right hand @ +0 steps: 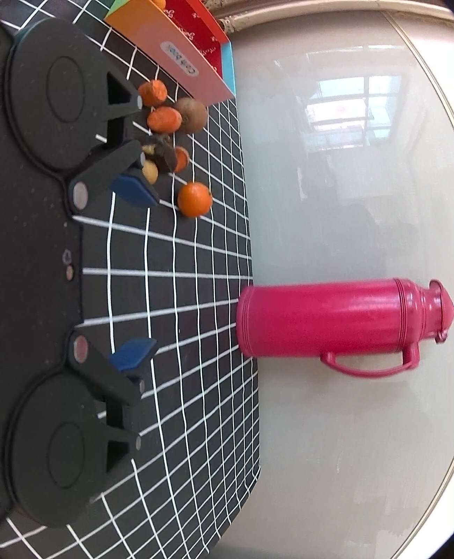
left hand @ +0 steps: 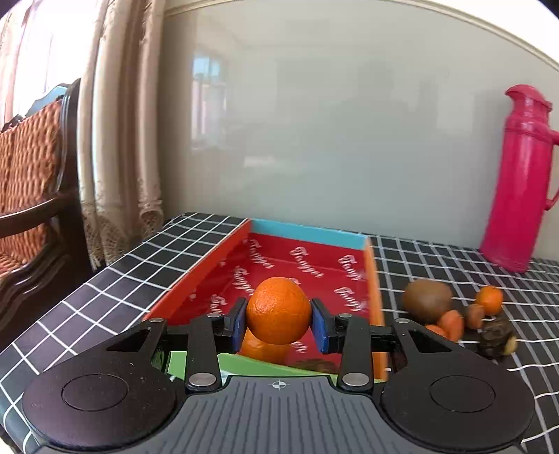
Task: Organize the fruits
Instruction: 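Carry the orange into the red box and open the left gripper, then withdraw the left tool from the box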
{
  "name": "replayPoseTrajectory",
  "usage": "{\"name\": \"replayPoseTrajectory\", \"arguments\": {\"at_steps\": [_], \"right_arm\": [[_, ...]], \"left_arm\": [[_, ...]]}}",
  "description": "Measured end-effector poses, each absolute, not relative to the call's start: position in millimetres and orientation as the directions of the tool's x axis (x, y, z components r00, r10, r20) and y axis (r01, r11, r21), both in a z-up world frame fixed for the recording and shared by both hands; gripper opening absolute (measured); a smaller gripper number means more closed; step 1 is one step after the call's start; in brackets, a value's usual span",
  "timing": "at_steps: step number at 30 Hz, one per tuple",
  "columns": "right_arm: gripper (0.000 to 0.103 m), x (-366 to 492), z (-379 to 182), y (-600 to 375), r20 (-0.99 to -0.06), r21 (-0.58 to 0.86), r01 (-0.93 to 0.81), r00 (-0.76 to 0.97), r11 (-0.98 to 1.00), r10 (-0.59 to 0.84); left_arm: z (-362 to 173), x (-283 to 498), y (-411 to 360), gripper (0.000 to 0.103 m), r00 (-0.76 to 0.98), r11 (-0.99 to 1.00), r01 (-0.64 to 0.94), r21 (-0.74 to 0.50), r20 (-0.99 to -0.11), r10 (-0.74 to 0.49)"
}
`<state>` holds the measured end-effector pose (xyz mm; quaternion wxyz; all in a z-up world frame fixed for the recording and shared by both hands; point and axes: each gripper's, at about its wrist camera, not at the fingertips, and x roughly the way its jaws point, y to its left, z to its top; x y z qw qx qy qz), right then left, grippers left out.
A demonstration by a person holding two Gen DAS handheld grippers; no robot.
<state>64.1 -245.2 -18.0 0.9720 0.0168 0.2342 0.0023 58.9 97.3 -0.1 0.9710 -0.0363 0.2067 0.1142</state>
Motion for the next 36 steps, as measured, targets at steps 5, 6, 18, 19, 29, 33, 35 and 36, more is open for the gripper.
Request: {"name": "replayPoseTrajectory", "arguments": {"at_steps": [5,6,18,19,29,33,35,36], "right_arm": [[0.082,66,-18,-237,-0.454,0.024,-0.009,0.891,1.000,0.019],[0.082,67,-17,-237,-0.453,0.026,-0.009,0.891,1.000,0.020],[0.082,67,-17,-239,-0.454,0.026,-0.015,0.891,1.000,0.025],[0.082,67,-17,-240,-0.453,0.028,-0.013,0.891,1.000,0.024],[0.082,63,-13,-243,-0.444,0.037,-0.006,0.896,0.999,0.022],[0.082,61,-11,-243,-0.437,0.042,-0.006,0.899,0.999,0.024],[0.082,61,-9,-242,-0.434,0.042,-0.009,0.900,0.999,0.027],[0.082,60,-8,-241,-0.431,0.042,-0.011,0.902,0.999,0.028]], "left_arm": [[0,60,100,0.045,0.891,0.970,-0.243,-0.009,-0.398,0.220],[0,59,98,0.064,0.891,0.971,-0.239,-0.003,-0.398,0.218],[8,47,85,0.101,0.911,0.973,-0.225,0.043,-0.345,0.226],[9,46,83,0.103,0.913,0.972,-0.227,0.052,-0.336,0.231],[15,30,61,0.103,0.932,0.972,-0.179,0.152,-0.291,0.217],[15,24,51,0.103,0.941,0.968,-0.151,0.200,-0.270,0.203],[14,24,49,0.103,0.938,0.966,-0.147,0.214,-0.280,0.205],[14,24,50,0.103,0.938,0.966,-0.147,0.215,-0.281,0.205]]}}
